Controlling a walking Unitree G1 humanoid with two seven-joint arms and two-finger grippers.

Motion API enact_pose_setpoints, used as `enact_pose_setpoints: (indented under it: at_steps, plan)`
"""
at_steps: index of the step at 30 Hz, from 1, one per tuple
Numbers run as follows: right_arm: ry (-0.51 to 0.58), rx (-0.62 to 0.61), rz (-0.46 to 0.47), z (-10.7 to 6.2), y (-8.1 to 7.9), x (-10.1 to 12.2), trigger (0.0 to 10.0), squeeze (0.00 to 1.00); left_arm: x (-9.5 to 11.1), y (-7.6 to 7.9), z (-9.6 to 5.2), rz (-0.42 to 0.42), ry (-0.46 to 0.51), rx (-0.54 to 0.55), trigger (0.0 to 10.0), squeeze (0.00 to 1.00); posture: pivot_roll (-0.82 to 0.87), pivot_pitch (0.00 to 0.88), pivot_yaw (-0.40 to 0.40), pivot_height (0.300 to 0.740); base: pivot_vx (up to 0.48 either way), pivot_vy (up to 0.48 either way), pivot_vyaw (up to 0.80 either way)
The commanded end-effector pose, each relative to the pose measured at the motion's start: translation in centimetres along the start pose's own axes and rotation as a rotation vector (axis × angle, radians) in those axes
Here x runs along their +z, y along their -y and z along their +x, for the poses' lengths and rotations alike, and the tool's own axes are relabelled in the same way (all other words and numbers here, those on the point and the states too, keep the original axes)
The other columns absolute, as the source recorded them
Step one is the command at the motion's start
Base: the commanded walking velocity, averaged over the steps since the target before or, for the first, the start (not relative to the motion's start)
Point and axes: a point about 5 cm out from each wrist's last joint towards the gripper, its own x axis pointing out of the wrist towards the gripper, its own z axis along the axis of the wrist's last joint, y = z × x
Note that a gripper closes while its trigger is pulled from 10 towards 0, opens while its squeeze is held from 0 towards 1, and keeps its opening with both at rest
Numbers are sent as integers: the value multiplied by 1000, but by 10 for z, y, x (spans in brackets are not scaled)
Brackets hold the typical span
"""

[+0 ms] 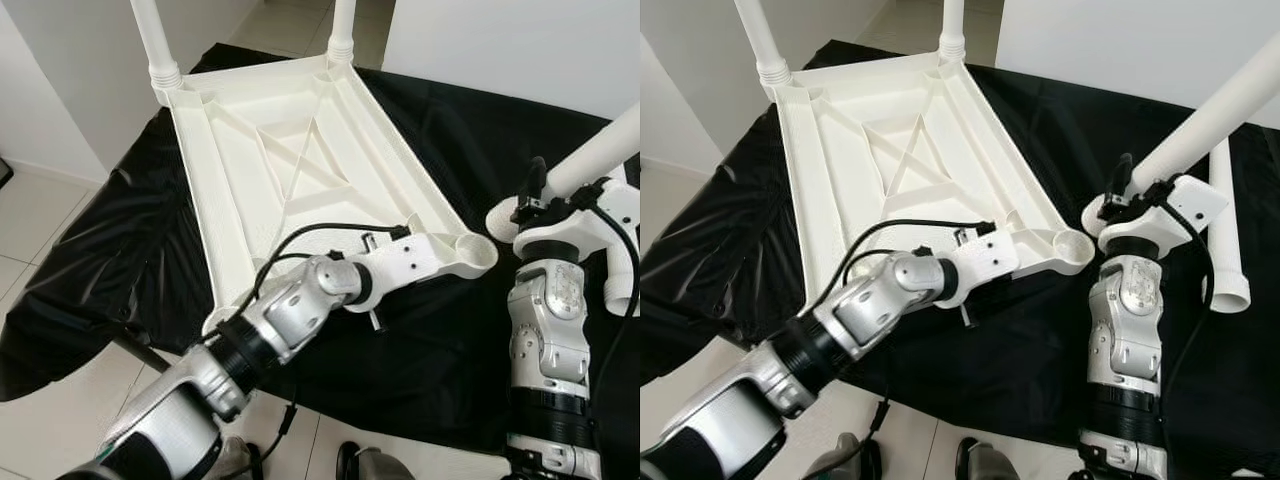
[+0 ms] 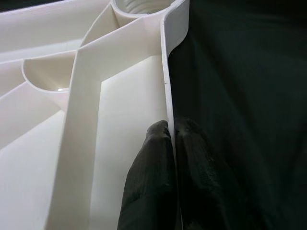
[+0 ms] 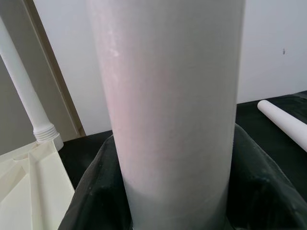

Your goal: Building children table

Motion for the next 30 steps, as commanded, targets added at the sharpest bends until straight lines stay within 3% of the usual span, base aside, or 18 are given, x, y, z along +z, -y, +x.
enact_pose_setpoints:
  at_steps: [1, 5, 6, 7, 12, 13, 14, 15, 17, 18, 21, 22, 30]
  plan:
    - [4, -16, -7, -2, 4, 2, 10000, 0, -5, 13, -6, -4, -15, -139, 0, 0, 38, 160, 16, 740, 0, 0, 0]
    - [3, -18, -10, -1, 6, 2, 10000, 0, -6, 12, -17, -6, -9, -146, 0, 0, 48, 165, 12, 740, 0, 0, 0]
    - [1, -16, -10, 0, 6, 2, 10000, 0, -8, 12, -19, 3, -19, -141, 6471, 0, 53, 166, 7, 740, 0, 0, 0]
    - [-1, -14, -10, 0, 5, 1, 10000, 0, -11, 12, -20, 14, -32, -138, 10000, 0, 53, 166, 7, 740, 0, 0, 0]
    - [-3, -5, -8, 1, 4, 0, 10000, 0, -13, 13, -21, 18, -40, -138, 10000, 0, 53, 168, 4, 740, 0, 0, 0]
    - [-25, 37, -4, 1, -2, -2, 10000, 0, -10, 13, -20, -10, -23, -124, 10000, 643, 55, 169, -8, 740, 0, 0, 0]
    - [-25, 37, -4, 1, -2, -2, 10000, 0, -10, 13, -20, -10, -23, -124, 10000, 643, 55, 169, -8, 740, 0, 0, 0]
    - [-39, 64, -4, 0, -6, -3, 10000, 0, -7, 11, -21, -29, -10, -110, 10000, 1000, 54, 169, -9, 740, 0, 0, 0]
    - [-62, 109, -5, -3, -12, -5, 10000, 0, -3, 8, -22, -56, 14, -91, 10000, 1000, 52, 169, -17, 740, 0, 0, 0]
    - [-68, 135, -6, -5, -15, -5, 10000, 0, 1, 4, -25, -67, 40, -73, 10000, 800, 52, 169, -19, 740, 0, 0, 0]
    - [-73, 152, -7, -7, -17, -5, 10000, 0, 4, 1, -26, -74, 58, -60, 10000, 800, 52, 169, -19, 740, 0, 0, 0]
    - [-76, 165, -10, -8, -19, -5, 10000, 0, 5, -1, -28, -83, 67, -55, 10000, 0, 53, 169, -23, 740, 0, 0, 0]
    - [-111, 209, -13, -22, -23, -9, 10000, 0, 9, -8, -41, -90, 151, -46, 10000, 0, 58, 165, -36, 740, 0, 0, 0]
